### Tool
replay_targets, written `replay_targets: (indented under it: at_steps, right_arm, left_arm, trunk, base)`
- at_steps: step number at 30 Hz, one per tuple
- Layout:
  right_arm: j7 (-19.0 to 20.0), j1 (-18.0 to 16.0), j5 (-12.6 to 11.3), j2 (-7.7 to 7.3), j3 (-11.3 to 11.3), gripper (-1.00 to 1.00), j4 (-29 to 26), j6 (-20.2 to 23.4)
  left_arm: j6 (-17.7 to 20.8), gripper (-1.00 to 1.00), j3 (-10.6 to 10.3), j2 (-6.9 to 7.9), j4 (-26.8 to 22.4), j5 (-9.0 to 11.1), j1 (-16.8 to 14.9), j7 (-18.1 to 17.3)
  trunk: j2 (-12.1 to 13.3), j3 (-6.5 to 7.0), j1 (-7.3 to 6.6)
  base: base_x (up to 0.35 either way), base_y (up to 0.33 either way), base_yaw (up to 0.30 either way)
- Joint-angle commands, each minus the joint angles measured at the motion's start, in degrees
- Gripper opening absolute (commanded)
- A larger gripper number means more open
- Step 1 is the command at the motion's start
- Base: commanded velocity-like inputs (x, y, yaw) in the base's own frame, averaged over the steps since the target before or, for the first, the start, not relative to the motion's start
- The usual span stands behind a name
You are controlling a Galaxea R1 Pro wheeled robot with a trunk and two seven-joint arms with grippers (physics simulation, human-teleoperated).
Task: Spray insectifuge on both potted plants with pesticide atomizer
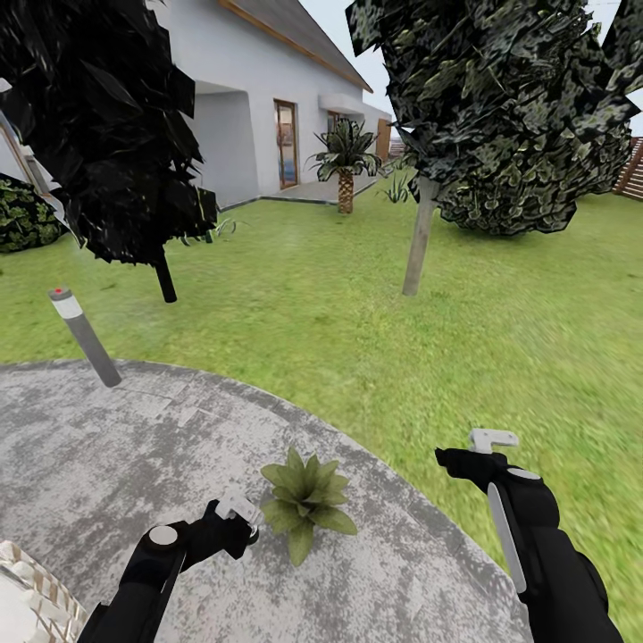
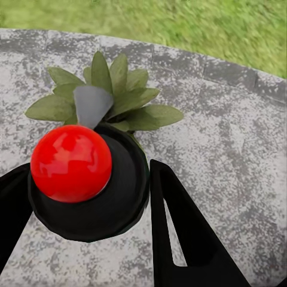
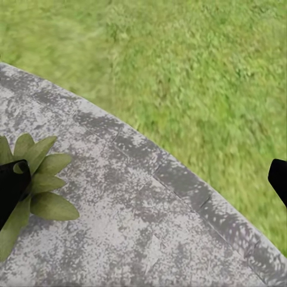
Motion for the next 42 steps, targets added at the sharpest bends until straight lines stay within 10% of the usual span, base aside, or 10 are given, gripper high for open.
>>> replay_targets:
  at_steps: [1, 42]
  right_arm:
    - [0.3, 0.0, 0.4, 0.00, 0.0, 1.00, -0.1, 0.3]
    - [0.3, 0.0, 0.4, -0.02, 0.0, 1.00, -0.1, 0.3]
  left_arm:
    - [0.2, -1.00, 0.1, -0.07, -0.1, -0.3, 0.0, -0.5]
    - [0.2, -1.00, 0.1, -0.07, -0.1, -0.3, 0.0, -0.6]
  trunk:
    - [0.0, -0.06, 0.00]
    - [0.0, -0.06, 0.00]
  base:
    - [0.000, 0.000, 0.000]
    - [0.010, -0.072, 0.000]
